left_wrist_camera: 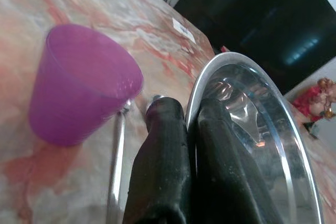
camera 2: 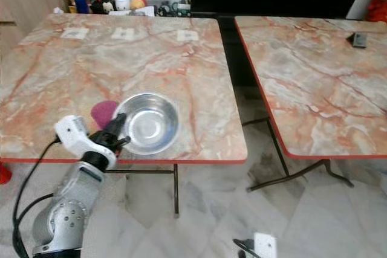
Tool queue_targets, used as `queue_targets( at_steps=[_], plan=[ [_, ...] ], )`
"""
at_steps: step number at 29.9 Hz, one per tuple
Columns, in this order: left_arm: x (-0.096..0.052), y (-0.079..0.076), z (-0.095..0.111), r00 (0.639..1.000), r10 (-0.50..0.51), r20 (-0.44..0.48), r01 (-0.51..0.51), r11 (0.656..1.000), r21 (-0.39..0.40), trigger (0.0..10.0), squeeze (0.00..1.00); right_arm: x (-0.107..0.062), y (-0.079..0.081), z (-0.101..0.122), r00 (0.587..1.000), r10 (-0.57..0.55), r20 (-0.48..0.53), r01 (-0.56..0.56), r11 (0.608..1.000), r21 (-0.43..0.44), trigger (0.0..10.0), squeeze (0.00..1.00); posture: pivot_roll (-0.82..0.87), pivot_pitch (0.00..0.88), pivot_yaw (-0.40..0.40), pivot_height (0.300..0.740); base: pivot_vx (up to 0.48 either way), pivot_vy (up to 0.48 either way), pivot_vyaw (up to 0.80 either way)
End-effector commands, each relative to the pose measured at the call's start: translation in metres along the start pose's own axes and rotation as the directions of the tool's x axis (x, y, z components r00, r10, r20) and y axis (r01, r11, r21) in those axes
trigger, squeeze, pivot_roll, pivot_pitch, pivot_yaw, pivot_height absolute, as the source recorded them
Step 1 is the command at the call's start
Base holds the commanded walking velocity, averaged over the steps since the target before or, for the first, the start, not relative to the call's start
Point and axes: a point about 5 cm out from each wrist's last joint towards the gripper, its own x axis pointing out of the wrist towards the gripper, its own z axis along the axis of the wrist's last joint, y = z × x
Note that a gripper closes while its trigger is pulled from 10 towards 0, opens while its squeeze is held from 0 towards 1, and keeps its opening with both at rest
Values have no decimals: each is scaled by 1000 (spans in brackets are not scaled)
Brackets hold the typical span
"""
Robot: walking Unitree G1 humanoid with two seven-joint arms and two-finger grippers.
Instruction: Setting the table
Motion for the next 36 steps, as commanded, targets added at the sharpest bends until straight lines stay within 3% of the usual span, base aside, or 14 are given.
queue_targets(
  at_steps=[1,23,36],
  plan=[
    [0,-15,-1,998,-64,4,64,998,15,10000,0,-3,-11,-13,999,-30,-39,30,1000,7,10000,0,121,97,-53,740,0,-259,0],
    [-1,-11,-2,998,-56,-8,57,997,52,10000,0,-3,-4,-14,999,-22,-42,22,1000,9,10000,0,126,108,-48,740,0,-364,0],
    [-2,-11,-2,999,-51,-7,52,997,56,10000,0,-4,-8,-18,998,-25,-51,26,1000,9,10000,0,129,113,-48,740,0,-376,0]
  ],
)
